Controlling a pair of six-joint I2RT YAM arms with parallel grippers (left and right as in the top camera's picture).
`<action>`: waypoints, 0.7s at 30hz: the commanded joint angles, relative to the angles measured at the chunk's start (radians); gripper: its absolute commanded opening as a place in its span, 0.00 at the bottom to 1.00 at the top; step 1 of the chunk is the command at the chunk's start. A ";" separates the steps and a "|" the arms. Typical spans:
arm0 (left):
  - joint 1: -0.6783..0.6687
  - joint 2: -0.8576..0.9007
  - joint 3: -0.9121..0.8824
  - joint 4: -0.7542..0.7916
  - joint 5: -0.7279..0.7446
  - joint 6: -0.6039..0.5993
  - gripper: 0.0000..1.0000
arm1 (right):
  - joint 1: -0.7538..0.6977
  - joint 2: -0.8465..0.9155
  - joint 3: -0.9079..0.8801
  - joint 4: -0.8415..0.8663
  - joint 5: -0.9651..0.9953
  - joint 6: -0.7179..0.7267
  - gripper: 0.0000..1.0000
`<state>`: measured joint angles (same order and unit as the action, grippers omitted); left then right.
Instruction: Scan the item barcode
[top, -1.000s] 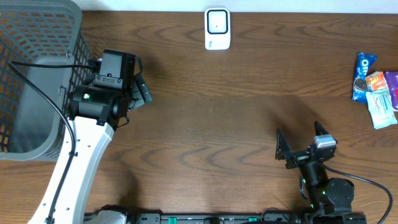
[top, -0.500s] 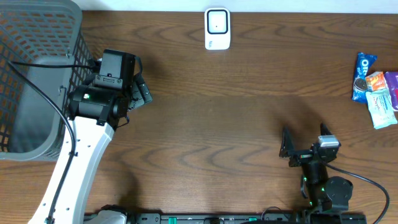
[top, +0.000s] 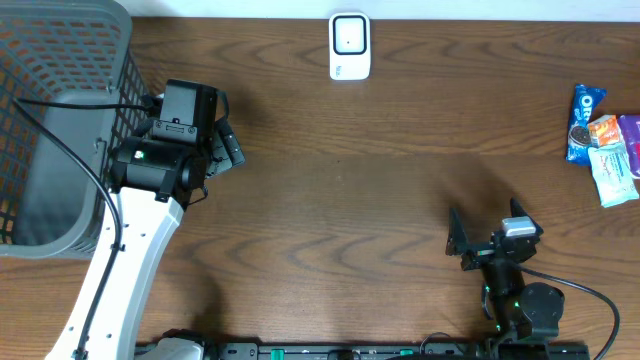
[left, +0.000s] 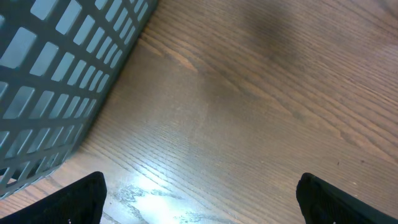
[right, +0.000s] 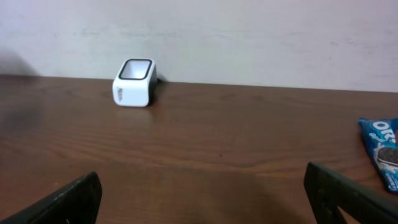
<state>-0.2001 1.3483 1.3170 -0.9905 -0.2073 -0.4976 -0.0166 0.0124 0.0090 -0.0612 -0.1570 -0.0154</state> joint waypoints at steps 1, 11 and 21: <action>0.003 0.002 0.002 -0.003 0.005 -0.008 0.98 | 0.011 -0.008 -0.003 -0.003 0.016 -0.027 0.99; 0.003 0.002 0.002 -0.003 0.005 -0.008 0.98 | 0.011 -0.008 -0.003 -0.009 0.056 0.044 0.99; 0.003 0.002 0.002 -0.003 0.005 -0.008 0.98 | 0.012 -0.008 -0.003 -0.006 0.043 0.044 0.99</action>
<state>-0.2001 1.3483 1.3170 -0.9905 -0.2073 -0.4976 -0.0116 0.0124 0.0090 -0.0654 -0.1162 0.0147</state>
